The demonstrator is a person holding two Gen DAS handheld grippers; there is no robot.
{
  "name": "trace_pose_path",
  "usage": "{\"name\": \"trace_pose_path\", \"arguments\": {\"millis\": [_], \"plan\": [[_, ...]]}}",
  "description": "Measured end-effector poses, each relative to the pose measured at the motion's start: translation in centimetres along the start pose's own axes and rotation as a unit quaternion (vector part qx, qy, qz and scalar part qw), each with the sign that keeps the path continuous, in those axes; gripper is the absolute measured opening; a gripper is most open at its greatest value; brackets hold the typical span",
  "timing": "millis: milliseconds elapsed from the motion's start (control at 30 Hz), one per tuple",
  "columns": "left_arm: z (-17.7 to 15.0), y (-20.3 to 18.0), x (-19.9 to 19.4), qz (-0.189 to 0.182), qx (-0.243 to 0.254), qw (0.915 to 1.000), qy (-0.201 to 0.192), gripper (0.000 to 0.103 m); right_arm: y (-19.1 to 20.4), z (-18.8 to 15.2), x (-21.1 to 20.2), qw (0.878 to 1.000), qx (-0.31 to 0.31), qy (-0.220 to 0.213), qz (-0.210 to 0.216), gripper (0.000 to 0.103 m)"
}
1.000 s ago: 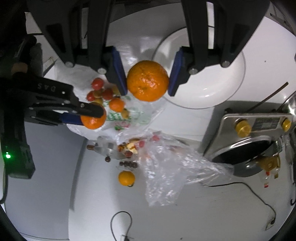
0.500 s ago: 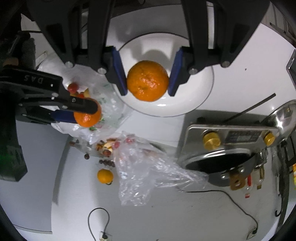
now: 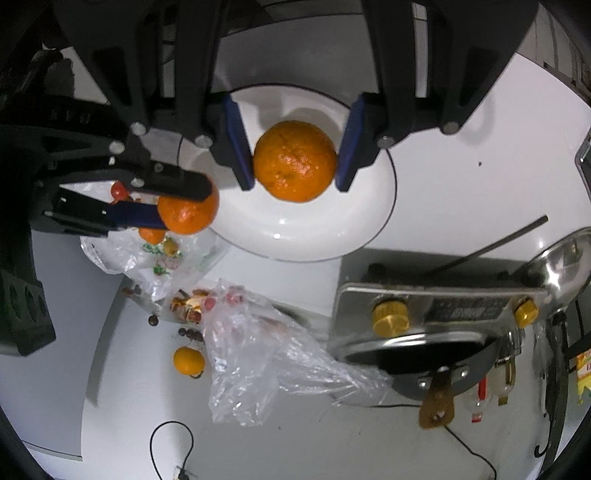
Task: Organize fruits
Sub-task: 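Lower both oranges onto the white plate and open both tools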
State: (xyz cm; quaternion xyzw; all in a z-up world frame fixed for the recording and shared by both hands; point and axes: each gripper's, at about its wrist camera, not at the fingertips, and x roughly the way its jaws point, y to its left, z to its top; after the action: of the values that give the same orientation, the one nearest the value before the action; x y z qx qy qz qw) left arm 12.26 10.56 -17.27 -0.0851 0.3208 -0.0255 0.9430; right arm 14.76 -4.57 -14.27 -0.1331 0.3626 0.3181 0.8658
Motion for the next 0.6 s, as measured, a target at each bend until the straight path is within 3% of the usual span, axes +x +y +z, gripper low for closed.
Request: {"name": "trace_pose_path", "arguments": {"millis": [400, 600], "plan": [[-0.5, 1.4, 1.3, -0.012, -0.03, 0.9991, 0.028, 0.047, 0.5, -0.8, 1.9, 1.0, 0.0, 0.031, 0.008, 0.047], [0.0, 2.1, 0.0, -0.011, -0.049, 0.9987, 0.007, 0.053, 0.7, -1.1, 2.5, 0.999, 0.003, 0.04, 0.012, 0.047]]}}
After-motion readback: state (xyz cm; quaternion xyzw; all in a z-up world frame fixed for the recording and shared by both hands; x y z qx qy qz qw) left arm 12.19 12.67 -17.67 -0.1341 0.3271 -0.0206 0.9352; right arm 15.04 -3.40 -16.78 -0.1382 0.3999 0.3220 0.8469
